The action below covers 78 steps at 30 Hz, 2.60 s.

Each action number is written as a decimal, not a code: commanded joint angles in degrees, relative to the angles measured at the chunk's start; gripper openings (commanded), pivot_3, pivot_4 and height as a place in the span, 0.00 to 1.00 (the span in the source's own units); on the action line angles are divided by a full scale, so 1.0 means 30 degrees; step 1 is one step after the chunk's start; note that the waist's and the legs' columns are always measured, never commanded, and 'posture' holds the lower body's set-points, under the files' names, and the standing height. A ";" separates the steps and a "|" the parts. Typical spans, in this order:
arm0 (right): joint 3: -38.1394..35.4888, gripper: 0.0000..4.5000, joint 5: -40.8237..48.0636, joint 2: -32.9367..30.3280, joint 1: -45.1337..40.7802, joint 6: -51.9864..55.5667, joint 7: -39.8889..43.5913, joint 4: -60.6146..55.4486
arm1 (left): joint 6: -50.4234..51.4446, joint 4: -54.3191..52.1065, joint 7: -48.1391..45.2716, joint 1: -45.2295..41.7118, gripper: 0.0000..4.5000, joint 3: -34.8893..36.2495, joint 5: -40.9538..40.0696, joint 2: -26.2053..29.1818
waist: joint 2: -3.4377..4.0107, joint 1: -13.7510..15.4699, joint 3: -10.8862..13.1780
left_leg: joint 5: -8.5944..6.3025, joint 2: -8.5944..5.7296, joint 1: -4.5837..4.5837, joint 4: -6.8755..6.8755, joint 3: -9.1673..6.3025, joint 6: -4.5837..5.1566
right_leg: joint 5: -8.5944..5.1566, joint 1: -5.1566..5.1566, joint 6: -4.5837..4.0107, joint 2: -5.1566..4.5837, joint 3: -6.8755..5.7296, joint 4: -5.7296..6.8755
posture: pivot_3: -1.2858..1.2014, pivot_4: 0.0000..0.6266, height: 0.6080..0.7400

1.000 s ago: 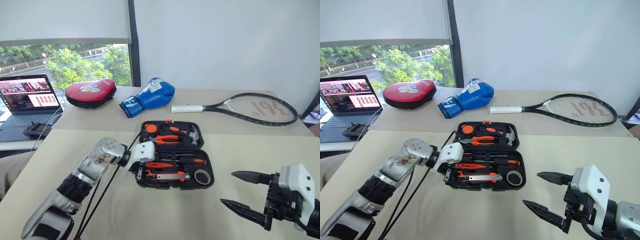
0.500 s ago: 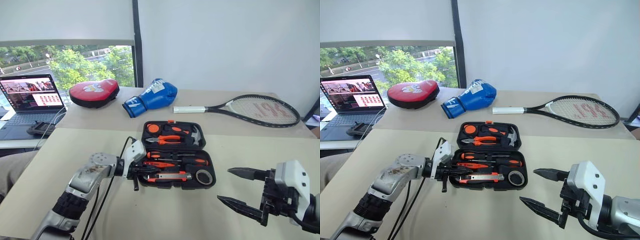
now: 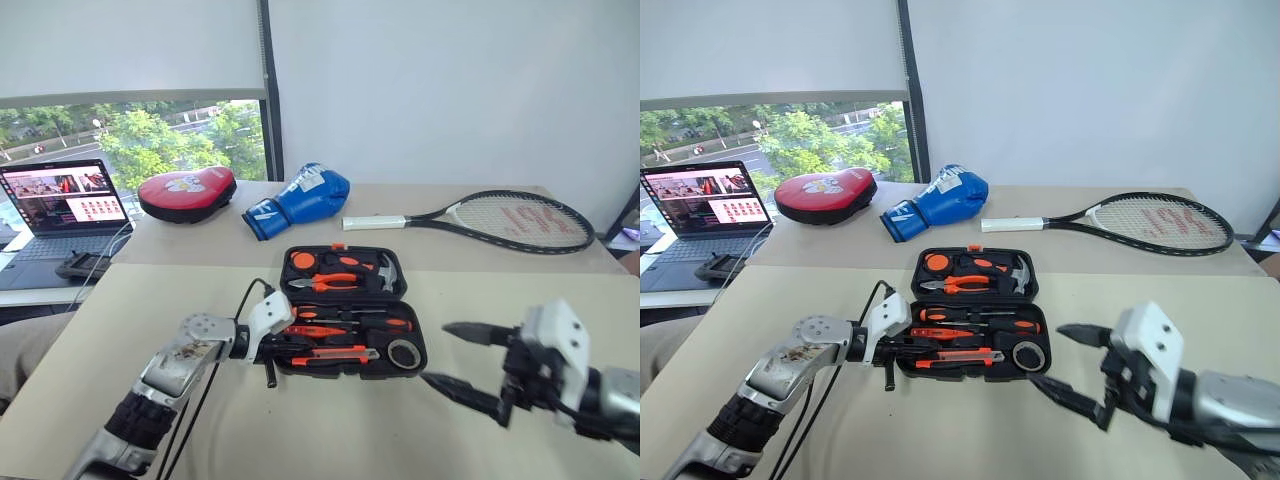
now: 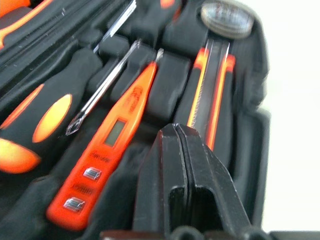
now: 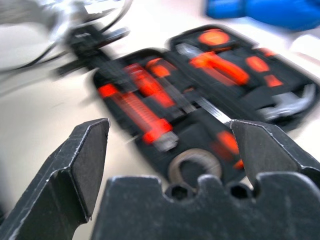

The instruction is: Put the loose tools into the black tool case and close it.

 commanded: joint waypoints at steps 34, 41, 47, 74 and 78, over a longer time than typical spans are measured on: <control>0.9081 0.38 -0.6525 0.4633 -1.3135 0.5853 0.1292 1.6392 | 1.1297 0.0050 1.0831 -0.2837 0.82 0.3432 -0.0865 -0.2436 | -0.0081 -0.0568 0.0056 | 0.0197 -0.0251 -0.0070 -0.0164 0.0000 -0.0154 | 0.0060 -0.0103 0.0174 0.0016 -0.0029 0.0022 | 0.52 0.24 1.00; 0.8478 0.21 -0.5939 0.4689 -1.1671 0.6916 0.1603 1.3878 | 1.2655 -0.2011 1.0591 -0.1589 0.70 0.4161 -0.1973 -0.2226 | -0.0077 -0.0554 0.0053 | 0.0194 -0.0234 -0.0071 -0.0204 -0.0001 -0.0155 | 0.0063 -0.0112 0.0169 0.0007 -0.0011 0.0025 | 0.52 0.24 1.00; 0.7124 0.00 -0.5060 0.4815 -0.9551 0.8360 0.1182 1.0293 | 1.4802 -0.5247 1.0325 0.0042 0.26 0.5316 -0.3648 -0.1655 | -0.0075 -0.0596 0.0052 | 0.0182 -0.0207 -0.0087 -0.0227 -0.0001 -0.0162 | 0.0062 -0.0122 0.0170 0.0017 -0.0014 0.0012 | 0.52 0.24 1.00; -0.0767 0.58 -0.1660 0.7078 -0.7568 1.5072 -0.2058 0.3256 | 1.3802 -0.3473 1.1411 -0.0352 0.72 0.8196 -0.4963 0.0761 | -0.0092 -0.0378 0.0075 | 0.0179 -0.0134 -0.0001 -0.0179 -0.0008 -0.0150 | 0.0082 -0.0064 0.0002 0.0116 -0.0015 0.0022 | 0.52 0.24 1.00; 0.0750 0.58 -0.2857 0.6601 -0.8987 1.4952 -0.2646 0.6135 | 1.3816 -0.1330 1.1597 -0.1858 0.72 0.6951 -0.4389 0.0690 | -0.0092 -0.0414 0.0075 | 0.0231 -0.0170 -0.0011 -0.0199 0.0007 -0.0213 | 0.0086 -0.0089 -0.0002 0.0121 -0.0016 0.0034 | 0.52 0.24 1.00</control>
